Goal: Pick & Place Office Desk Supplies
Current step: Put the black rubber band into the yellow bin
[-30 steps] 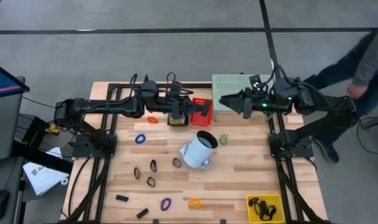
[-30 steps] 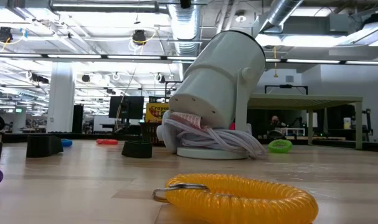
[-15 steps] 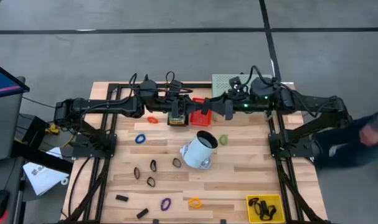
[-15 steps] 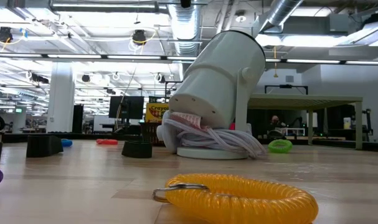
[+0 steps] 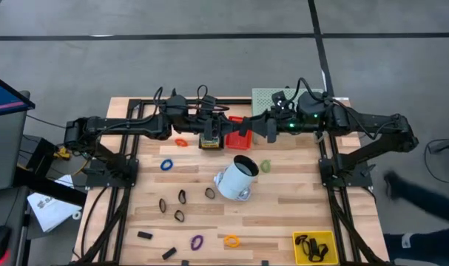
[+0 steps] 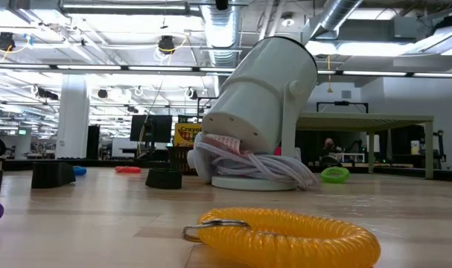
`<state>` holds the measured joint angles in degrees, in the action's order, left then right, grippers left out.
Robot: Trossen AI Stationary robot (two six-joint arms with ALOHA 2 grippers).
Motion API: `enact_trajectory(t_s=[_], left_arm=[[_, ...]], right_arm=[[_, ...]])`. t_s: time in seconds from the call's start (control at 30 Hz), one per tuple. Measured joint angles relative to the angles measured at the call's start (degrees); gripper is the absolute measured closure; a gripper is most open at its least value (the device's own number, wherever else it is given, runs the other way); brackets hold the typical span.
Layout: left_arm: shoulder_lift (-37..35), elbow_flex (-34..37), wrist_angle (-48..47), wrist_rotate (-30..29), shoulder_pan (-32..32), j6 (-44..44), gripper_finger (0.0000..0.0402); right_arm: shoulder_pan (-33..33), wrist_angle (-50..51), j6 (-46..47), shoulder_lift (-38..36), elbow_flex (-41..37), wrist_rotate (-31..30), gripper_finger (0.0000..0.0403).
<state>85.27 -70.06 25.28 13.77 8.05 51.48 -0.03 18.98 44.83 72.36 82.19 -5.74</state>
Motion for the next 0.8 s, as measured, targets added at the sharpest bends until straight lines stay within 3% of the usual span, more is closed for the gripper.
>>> enact_trajectory(t_s=[0.23, 0.47, 0.8], left_arm=[[-0.1, 0.0, 0.2, 0.2, 0.0, -0.2, 0.0401], [-0.1, 0.0, -0.3, 4.9, 0.0, -2.0, 0.0393], [-2.2, 0.1, -14.3, 16.6, -1.5, -9.8, 0.0298]], right_arm=[[0.0, 0.9, -1.1, 0.0, 0.0, 0.1, 0.039], [0.0, 1.0, -1.4, -0.4, -0.1, 0.1, 0.0397], [0.0, 4.1, -2.0, -2.9, 0.1, -0.3, 0.0401]])
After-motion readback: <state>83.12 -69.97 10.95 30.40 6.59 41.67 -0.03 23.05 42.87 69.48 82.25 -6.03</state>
